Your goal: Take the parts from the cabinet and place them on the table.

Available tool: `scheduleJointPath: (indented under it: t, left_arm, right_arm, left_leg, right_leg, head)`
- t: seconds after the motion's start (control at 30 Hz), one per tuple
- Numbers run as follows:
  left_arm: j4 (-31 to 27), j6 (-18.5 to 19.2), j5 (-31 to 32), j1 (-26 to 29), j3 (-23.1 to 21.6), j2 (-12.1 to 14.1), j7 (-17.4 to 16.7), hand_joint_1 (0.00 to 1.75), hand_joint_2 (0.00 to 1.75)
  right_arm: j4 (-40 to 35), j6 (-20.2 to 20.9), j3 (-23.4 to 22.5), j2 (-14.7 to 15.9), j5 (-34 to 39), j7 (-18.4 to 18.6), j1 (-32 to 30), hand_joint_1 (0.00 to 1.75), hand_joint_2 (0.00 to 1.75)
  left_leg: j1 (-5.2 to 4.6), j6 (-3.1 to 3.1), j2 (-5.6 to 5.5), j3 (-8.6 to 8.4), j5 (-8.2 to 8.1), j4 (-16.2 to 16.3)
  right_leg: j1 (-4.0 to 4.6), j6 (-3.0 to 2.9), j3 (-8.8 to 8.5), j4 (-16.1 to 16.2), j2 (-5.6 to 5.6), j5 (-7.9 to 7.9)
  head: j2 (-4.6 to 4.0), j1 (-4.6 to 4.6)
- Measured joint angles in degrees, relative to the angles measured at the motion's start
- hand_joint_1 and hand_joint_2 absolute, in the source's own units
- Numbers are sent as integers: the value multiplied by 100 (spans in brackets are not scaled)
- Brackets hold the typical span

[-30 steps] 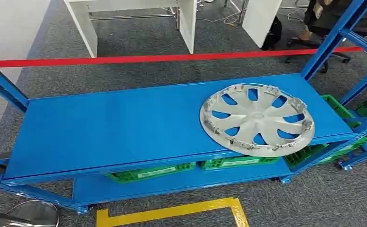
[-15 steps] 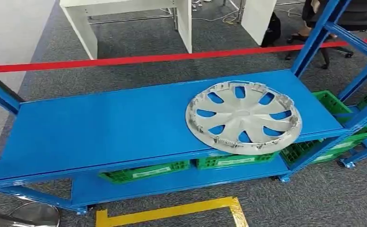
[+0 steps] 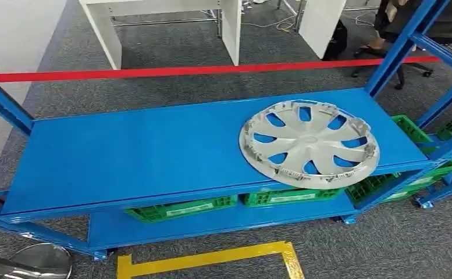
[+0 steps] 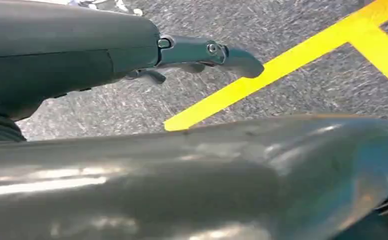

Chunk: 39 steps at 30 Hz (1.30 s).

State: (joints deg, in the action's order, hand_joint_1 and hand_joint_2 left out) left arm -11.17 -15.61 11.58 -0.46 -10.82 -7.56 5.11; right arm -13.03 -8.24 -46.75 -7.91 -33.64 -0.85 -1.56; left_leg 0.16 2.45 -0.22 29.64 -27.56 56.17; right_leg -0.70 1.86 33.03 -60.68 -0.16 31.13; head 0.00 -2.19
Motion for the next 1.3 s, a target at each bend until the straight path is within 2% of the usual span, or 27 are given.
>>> scheduleJointPath:
  t: [0.07,0.1,0.13,0.17,0.2,0.27,0.3,0.33,0.43,0.47,0.5,0.6,0.63,0.67,0.7,0.77,0.8,0.83,0.93,0.97,1.0,1.03,1.13,1.2,1.23,1.27,1.3]
  left_arm:
    - [2,2,0,-1,0,-13,0,0,0]
    - [2,2,0,6,0,-15,0,0,0]
    - [2,2,-2,8,0,-13,0,0,0]
    - [2,9,-2,8,0,-13,0,0,0]
    - [2,15,-2,7,0,-15,0,0,0]
    - [2,15,-4,3,0,-20,0,0,0]
    - [2,13,-4,1,0,-17,0,0,0]
    - [2,15,-4,-3,0,-17,0,0,0]
    - [2,11,-4,-4,0,-15,-2,0,0]
    - [2,7,-4,0,0,-13,-2,0,0]
    - [2,2,-2,-3,0,-15,-2,0,0]
    - [2,-2,2,-7,0,-15,-7,0,0]
    - [2,-2,2,-4,0,-15,-7,0,0]
    - [2,-2,2,4,0,-15,-9,0,0]
    - [2,-2,2,5,0,-13,-9,0,0]
    - [2,-2,2,-1,0,-9,-9,0,0]
    - [2,-2,4,-3,0,-7,-9,0,0]
    - [2,-2,2,-11,0,-2,-9,0,0]
    - [2,61,-83,5,4,-2,-79,0,0]
    - [2,105,-129,10,15,-4,-127,0,0]
    - [2,138,-138,7,33,-4,-144,0,0]
    - [2,160,-155,2,44,-13,-155,0,0]
    - [2,195,-175,-3,61,-24,-162,0,0]
    - [2,249,-181,-10,96,-26,-162,0,0]
    - [2,284,-184,-10,103,-26,-173,0,175]
    - [2,315,-188,-10,109,-26,-214,0,175]
    - [2,323,-199,-10,118,-24,-223,0,175]
  right_arm:
    - [0,2,2,2,0,0,3,0,0]
    - [0,2,0,2,0,0,-2,0,0]
    - [0,2,2,0,-2,0,-17,0,0]
    - [0,0,0,0,-11,0,-29,0,0]
    - [0,0,0,2,-18,0,-32,0,0]
    - [0,-4,0,9,-22,0,-16,0,0]
    - [0,-4,2,7,-26,0,5,0,0]
    - [0,-7,2,7,-28,0,12,0,0]
    - [0,-22,0,9,-37,2,-22,0,0]
    - [0,-22,-2,9,-42,0,-21,0,0]
    - [0,-24,-2,9,-46,0,-14,0,0]
    - [0,-22,-2,9,-59,0,-6,0,0]
    - [0,-22,-2,9,-63,0,-6,0,0]
    - [0,-22,-2,9,-68,2,-9,0,0]
    - [0,-22,-2,9,-70,2,-10,0,0]
    - [0,-22,-4,9,-74,0,-4,0,0]
    - [2,-20,-4,7,-74,0,-3,0,0]
    - [2,-20,-4,7,-76,0,7,0,0]
    - [2,-22,-4,7,-92,13,20,0,0]
    - [2,-31,-4,7,-96,20,28,0,0]
    - [2,-42,-4,7,-98,33,21,0,0]
    - [2,-57,-4,9,-101,37,27,0,0]
    - [2,-63,-4,9,-101,50,32,0,0]
    - [2,-83,-9,9,-87,85,29,0,0]
    - [2,-87,-15,9,-85,96,30,0,0]
    - [2,-96,-26,9,-85,116,34,0,0]
    - [2,-98,-41,9,-83,122,38,0,175]
  left_leg:
    - [-7,12,3,38,14,5]
    - [-10,13,9,49,18,8]
    - [-12,13,10,56,23,18]
    - [-12,12,9,56,22,27]
    - [-11,10,7,55,21,38]
    - [-9,-22,4,54,0,74]
    - [-65,-74,5,79,-20,115]
    - [-57,-93,3,108,-18,141]
    - [-46,-173,4,129,28,137]
    - [-37,-209,-2,144,-48,200]
    - [-36,-250,3,226,-223,393]
    - [-5,-320,3,769,-892,1712]
    - [-4,-326,3,849,-935,1933]
    - [-2,-319,3,789,-823,1863]
    - [-3,-298,3,616,-606,1536]
    - [-12,-218,3,86,-114,497]
    - [-30,-160,4,-61,-113,181]
    - [-48,-137,7,-82,-130,75]
    - [-71,-90,4,-8,-104,73]
    - [-11,-57,4,-66,-27,-26]
    - [-49,-197,-4,-61,-49,-50]
    - [-55,-183,-3,-56,-41,-46]
    - [-72,-138,-2,-42,-35,-37]
    - [-87,-112,-1,-31,-24,-31]
    - [-91,-109,-1,-23,-22,-26]
    - [-93,-92,-1,-16,-11,-24]
    - [-94,-88,-1,-16,-8,-19]
  right_leg:
    - [-5,36,391,-884,5,442]
    - [-4,54,557,-1262,4,576]
    - [-6,63,619,-1424,4,563]
    - [-8,66,527,-1279,3,413]
    - [-10,67,331,-915,3,192]
    - [-18,46,-203,108,3,-245]
    - [2,21,-302,318,6,-145]
    - [-6,-45,-337,332,25,-150]
    - [6,-133,-290,319,20,-185]
    - [-34,-188,-294,355,-8,-220]
    - [-33,-217,-283,355,-6,-230]
    - [-23,-253,-229,350,-31,-250]
    - [-21,-257,-219,349,-34,-259]
    - [-18,-256,-215,349,-35,-264]
    - [-13,-252,-217,349,-35,-270]
    - [-4,-237,-234,349,-30,-280]
    - [-3,-220,-222,349,-31,-289]
    - [28,-187,-189,319,-27,-294]
    - [3,-73,-153,358,-39,-357]
    - [-6,-45,-149,351,-31,-341]
    - [14,-168,-137,462,-32,-398]
    - [12,-258,-129,461,-32,-328]
    - [-4,-134,-141,496,-18,-421]
    - [-19,-96,-154,509,-12,-446]
    - [-23,-89,-188,509,-13,-452]
    - [-28,-64,-192,512,-12,-470]
    - [-28,-62,-189,513,-12,-472]
  head:
    - [0,-41]
    - [0,-37]
    - [0,-39]
    - [0,-39]
    - [0,-41]
    - [0,-50]
    - [0,-63]
    - [0,-46]
    - [0,-41]
    - [0,-43]
    - [-2,6]
    - [-2,46]
    - [0,46]
    - [-2,46]
    - [0,46]
    - [-2,46]
    - [-2,42]
    - [0,42]
    - [-2,42]
    - [0,44]
    - [-2,7]
    - [0,-9]
    - [0,-15]
    - [0,-13]
    - [-2,-13]
    - [0,-9]
    - [0,-11]
